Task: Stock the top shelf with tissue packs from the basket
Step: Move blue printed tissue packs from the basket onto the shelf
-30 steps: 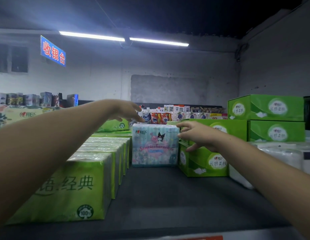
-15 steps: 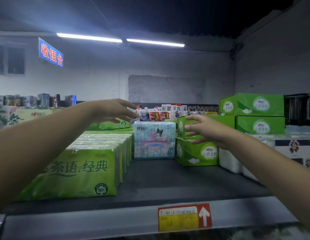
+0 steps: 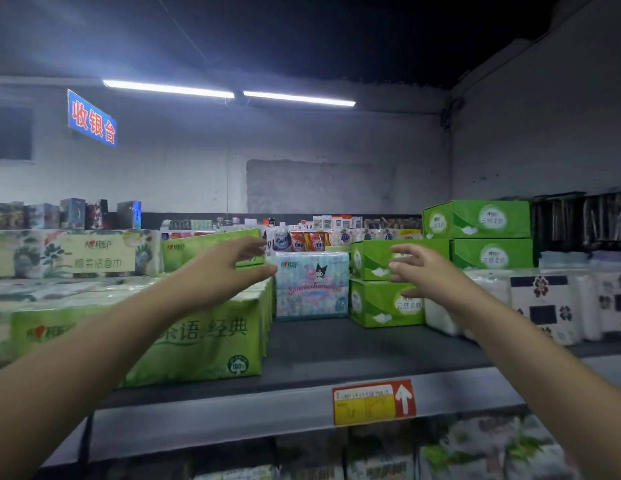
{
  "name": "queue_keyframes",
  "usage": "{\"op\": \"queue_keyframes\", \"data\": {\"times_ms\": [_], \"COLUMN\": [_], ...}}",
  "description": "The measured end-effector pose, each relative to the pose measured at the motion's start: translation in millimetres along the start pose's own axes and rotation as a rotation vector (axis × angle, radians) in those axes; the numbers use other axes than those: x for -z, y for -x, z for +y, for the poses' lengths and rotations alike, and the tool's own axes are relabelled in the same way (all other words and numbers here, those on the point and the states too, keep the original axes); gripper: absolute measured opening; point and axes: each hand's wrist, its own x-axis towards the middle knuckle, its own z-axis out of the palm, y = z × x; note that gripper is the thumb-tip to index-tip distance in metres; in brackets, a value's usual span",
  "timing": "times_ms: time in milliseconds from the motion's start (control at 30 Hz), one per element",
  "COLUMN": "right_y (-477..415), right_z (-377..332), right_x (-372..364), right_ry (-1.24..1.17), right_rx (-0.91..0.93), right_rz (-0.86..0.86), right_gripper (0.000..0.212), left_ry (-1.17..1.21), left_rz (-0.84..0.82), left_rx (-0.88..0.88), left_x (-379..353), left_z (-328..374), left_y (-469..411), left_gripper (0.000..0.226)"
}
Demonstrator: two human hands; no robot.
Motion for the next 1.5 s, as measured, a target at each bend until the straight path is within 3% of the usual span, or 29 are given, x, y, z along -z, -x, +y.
{"op": "queue_keyframes", "data": {"times_ms": [200,400,533,767,1500], "right_y": [32,64,80,94,131], "right_z": [-30,-44,-37,-34,-71], "right_x": [3,10,16,1,-70], "right_ry": [-0.145,-0.124,-0.074,-0.19,-0.228], "right_rx": [0.022,0.058,0.053,-0.009,-0.073], "right_rz": [0.018,-0.011,-0.022,-0.056,0.003], "right_gripper": [0.026,0.032,0.039,0.034,0.024], "left_ry": [0.212,0.36,0.339,0.41,0.501], "left_rz": [0.099,0.14,0.213,0.289,0.122], "left_rx": [0.098,0.169,0.235,0.286,0.271], "left_x": [15,14,4,-10,33], "left_z": [14,33,37,38,-14], "left_y": [38,66,78,103,141], "left_gripper": [0.056,0.053,0.051,0.044,0.04]}}
